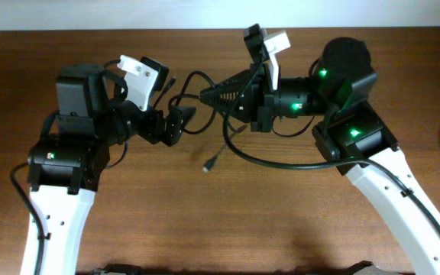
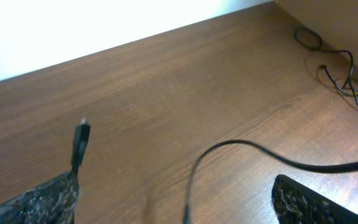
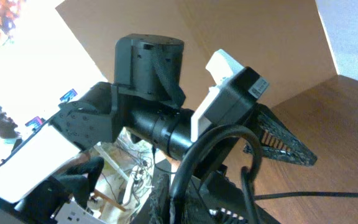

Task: Untangle cables

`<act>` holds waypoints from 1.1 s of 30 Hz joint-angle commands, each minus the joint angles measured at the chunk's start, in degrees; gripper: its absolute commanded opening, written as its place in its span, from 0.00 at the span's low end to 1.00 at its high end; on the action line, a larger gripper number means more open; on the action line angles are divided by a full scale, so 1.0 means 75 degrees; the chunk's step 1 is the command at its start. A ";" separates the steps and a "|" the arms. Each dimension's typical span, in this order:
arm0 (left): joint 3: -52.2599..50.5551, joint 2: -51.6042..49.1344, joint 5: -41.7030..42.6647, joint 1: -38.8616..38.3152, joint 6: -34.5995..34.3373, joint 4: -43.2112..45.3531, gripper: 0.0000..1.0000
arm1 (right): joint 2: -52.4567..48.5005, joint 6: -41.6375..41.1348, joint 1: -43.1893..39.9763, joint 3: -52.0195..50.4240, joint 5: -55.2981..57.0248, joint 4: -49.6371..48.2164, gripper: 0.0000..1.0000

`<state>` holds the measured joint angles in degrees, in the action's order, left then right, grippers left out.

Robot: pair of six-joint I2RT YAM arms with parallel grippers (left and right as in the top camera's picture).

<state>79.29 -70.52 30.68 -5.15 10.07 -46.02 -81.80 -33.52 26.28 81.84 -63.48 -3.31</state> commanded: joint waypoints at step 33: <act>0.0035 -0.0105 0.0026 -0.0009 -0.0248 0.0277 0.99 | -0.0560 -0.3168 -0.1000 0.0175 -0.1784 -0.2987 0.04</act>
<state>79.29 -70.96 29.93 -5.19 8.93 -44.27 -85.69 -58.06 15.16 82.21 -83.48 -25.28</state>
